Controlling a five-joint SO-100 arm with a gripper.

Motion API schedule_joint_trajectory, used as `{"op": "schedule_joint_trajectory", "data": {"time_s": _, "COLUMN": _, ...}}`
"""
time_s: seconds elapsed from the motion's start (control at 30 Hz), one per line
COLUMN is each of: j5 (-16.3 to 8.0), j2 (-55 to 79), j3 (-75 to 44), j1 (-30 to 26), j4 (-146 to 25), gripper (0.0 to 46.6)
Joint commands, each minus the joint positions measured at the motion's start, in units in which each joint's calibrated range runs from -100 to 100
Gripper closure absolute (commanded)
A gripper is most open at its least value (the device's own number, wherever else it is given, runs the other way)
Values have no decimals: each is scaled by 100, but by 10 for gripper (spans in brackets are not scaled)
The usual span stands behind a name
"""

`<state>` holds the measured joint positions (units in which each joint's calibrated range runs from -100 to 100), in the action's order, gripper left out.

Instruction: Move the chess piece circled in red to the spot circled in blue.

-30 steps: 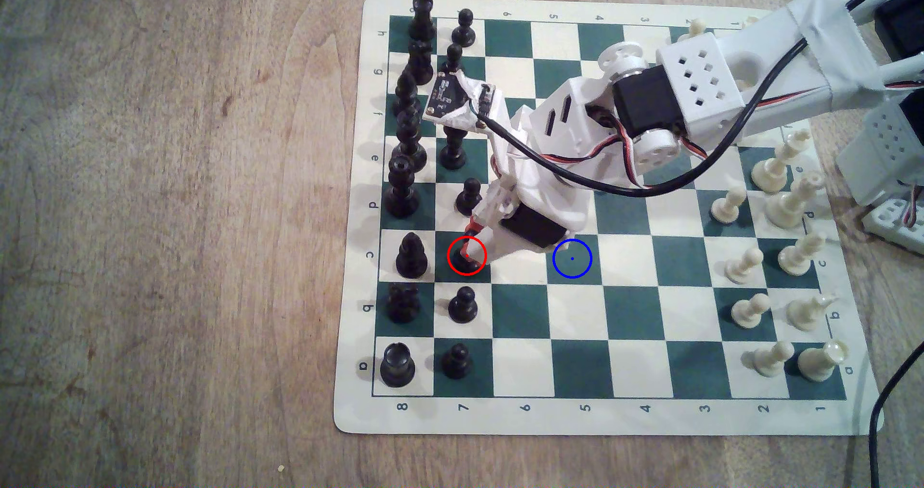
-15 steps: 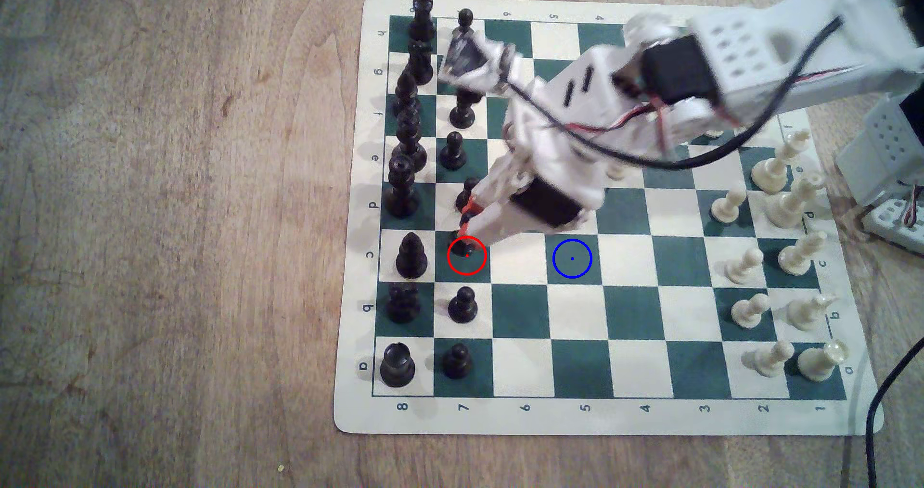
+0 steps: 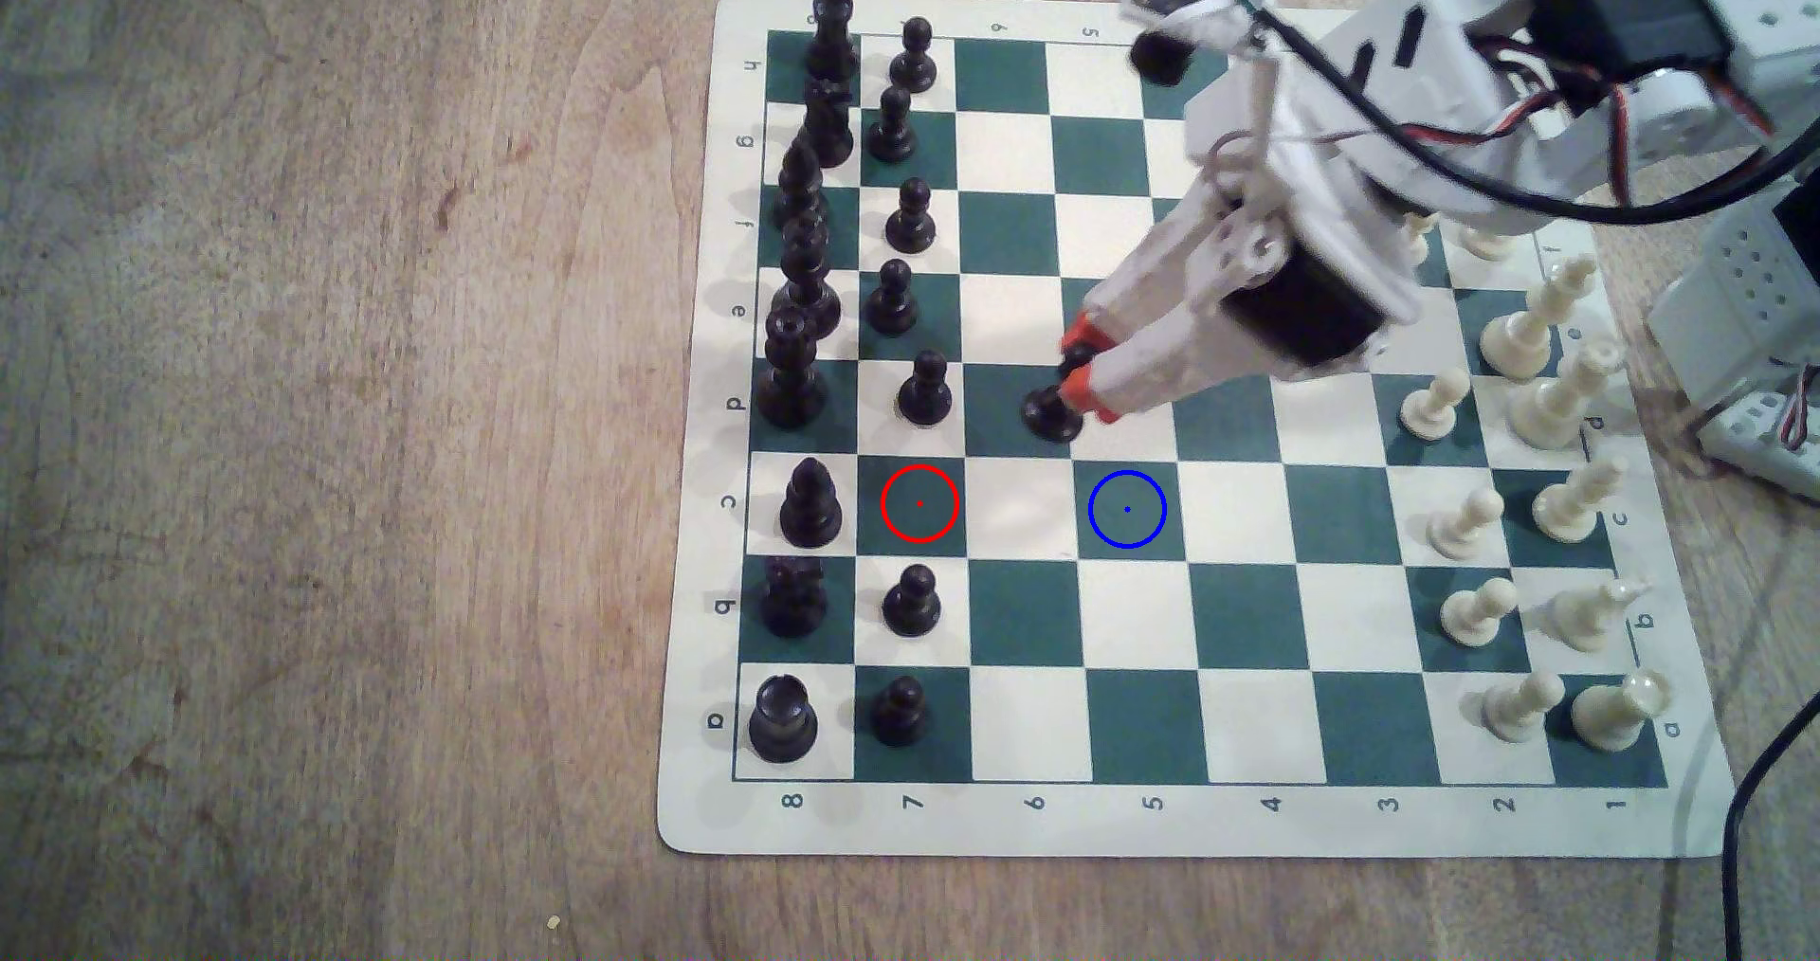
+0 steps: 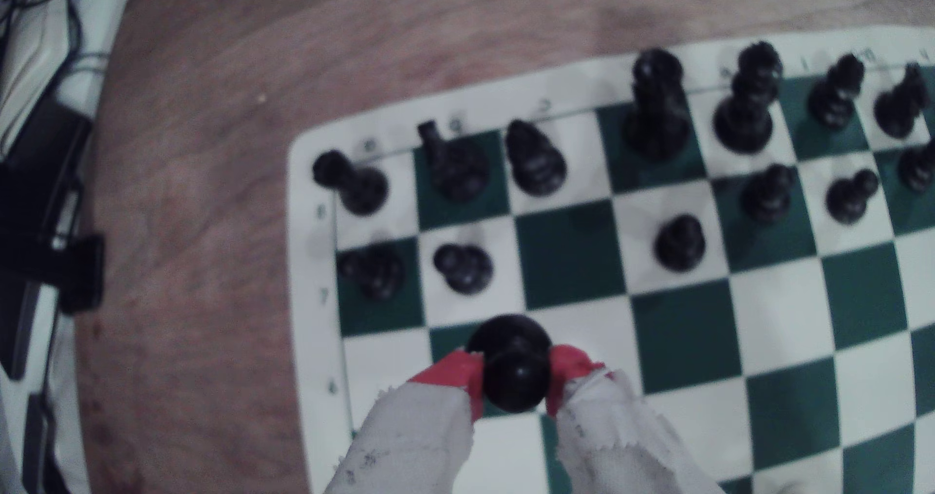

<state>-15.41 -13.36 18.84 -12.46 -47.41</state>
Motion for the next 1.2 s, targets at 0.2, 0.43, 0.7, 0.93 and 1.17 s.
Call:
{"op": "schedule_joint_trajectory", "data": {"time_s": 0.2, "j5": 29, "j2": -1142, "j3": 1452, "j1": -181, "j4": 196, "gripper": 464}}
{"op": "schedule_joint_trajectory", "data": {"time_s": 0.43, "j5": 103, "j2": -523, "j3": 1633, "j1": -291, "j4": 368, "gripper": 464}}
{"op": "schedule_joint_trajectory", "data": {"time_s": 0.7, "j5": 137, "j2": -22, "j3": 1525, "j1": -353, "j4": 507, "gripper": 464}}
{"op": "schedule_joint_trajectory", "data": {"time_s": 0.93, "j5": 132, "j2": 445, "j3": 1180, "j1": -314, "j4": 671, "gripper": 464}}
{"op": "schedule_joint_trajectory", "data": {"time_s": 1.17, "j5": 142, "j2": 785, "j3": 863, "j1": -205, "j4": 736, "gripper": 464}}
